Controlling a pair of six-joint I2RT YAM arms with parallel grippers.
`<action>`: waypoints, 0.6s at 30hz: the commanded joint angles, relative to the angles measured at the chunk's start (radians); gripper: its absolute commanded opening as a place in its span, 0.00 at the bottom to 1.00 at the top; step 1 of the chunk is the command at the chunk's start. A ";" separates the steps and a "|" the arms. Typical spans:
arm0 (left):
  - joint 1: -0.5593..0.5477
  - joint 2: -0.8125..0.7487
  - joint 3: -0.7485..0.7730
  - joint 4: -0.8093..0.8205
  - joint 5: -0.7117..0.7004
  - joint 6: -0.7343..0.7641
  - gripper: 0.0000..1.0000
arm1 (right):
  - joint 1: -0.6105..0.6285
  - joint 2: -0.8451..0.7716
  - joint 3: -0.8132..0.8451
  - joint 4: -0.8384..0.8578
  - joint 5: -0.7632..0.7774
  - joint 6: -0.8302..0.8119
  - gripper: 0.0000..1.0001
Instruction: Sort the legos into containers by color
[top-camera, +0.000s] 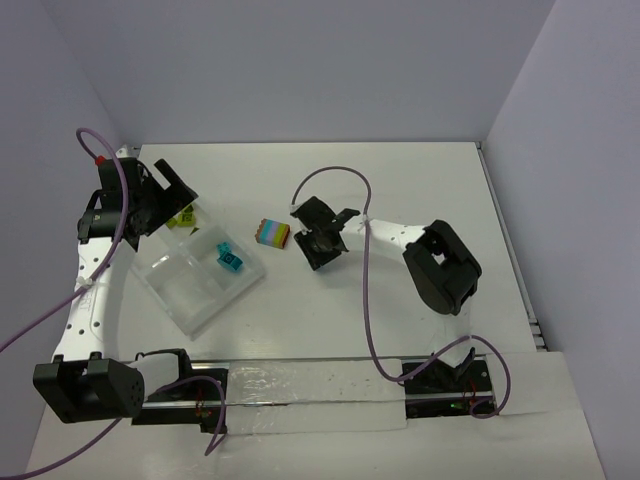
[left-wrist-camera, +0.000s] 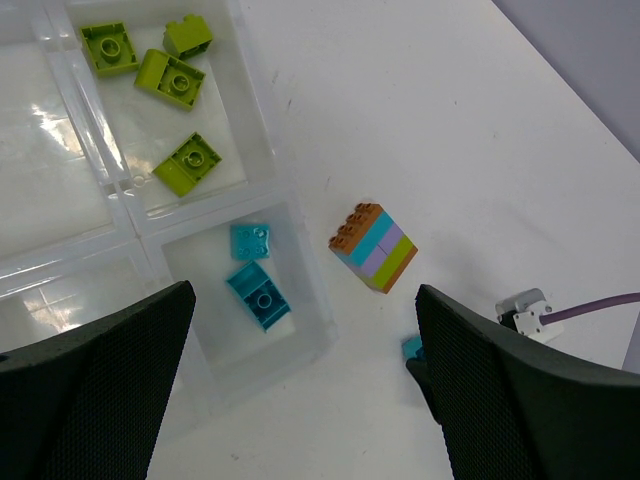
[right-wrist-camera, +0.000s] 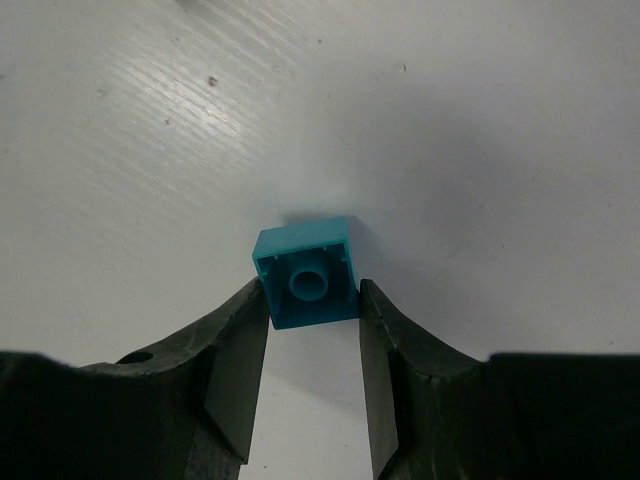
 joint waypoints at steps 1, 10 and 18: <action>0.001 -0.018 0.008 0.034 0.007 0.016 0.99 | 0.023 -0.036 0.058 0.014 0.000 0.021 0.21; 0.002 -0.003 0.060 -0.013 -0.021 0.020 0.99 | 0.146 -0.086 0.188 0.031 -0.018 0.034 0.22; 0.002 -0.015 0.057 -0.033 -0.042 -0.023 0.99 | 0.268 0.111 0.515 -0.006 -0.040 0.023 0.24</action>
